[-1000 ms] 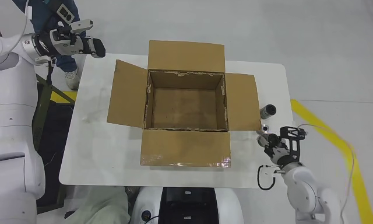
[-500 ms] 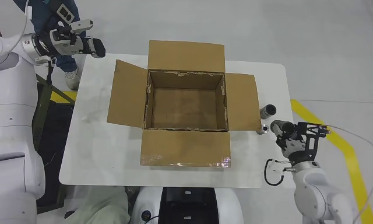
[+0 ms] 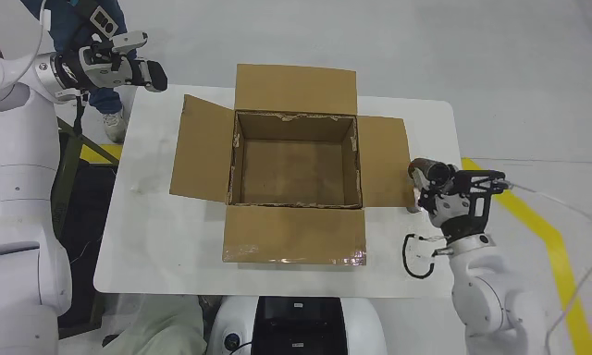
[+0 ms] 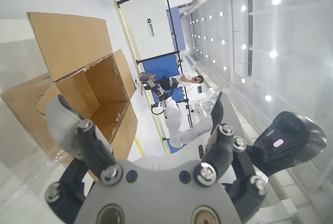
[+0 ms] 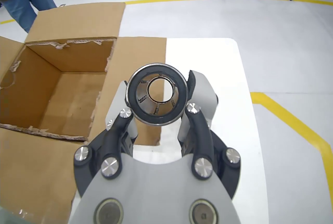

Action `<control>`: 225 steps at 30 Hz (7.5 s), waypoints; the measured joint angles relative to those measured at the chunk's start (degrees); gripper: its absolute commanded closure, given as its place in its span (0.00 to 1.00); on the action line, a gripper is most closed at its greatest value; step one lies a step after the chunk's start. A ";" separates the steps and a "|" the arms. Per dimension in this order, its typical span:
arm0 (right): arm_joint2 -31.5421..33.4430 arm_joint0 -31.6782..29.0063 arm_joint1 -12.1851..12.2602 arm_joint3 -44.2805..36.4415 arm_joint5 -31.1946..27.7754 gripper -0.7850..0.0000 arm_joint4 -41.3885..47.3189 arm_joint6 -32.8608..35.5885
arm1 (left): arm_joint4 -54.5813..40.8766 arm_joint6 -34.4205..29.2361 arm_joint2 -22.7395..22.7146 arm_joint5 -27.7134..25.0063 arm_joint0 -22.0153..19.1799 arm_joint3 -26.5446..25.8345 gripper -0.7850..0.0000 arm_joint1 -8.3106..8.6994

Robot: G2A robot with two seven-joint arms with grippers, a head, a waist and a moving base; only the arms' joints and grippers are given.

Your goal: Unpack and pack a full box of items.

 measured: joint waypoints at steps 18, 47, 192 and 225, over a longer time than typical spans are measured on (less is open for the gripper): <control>-19.27 21.83 -1.43 9.78 -2.47 1.00 -2.21 9.83 | 0.00 0.00 0.00 0.00 0.00 0.00 0.00 0.00; -41.71 51.65 -8.92 44.26 1.38 1.00 6.20 12.82 | 0.00 0.00 0.00 0.00 0.00 0.00 0.00 0.00; 3.39 6.73 -2.15 24.44 -1.15 0.24 -1.35 9.89 | 0.00 0.00 0.00 0.00 0.00 0.00 0.00 0.00; 1.81 6.89 -1.48 22.07 1.57 1.00 -4.46 12.30 | 0.00 0.00 0.00 0.00 0.00 0.00 0.00 0.00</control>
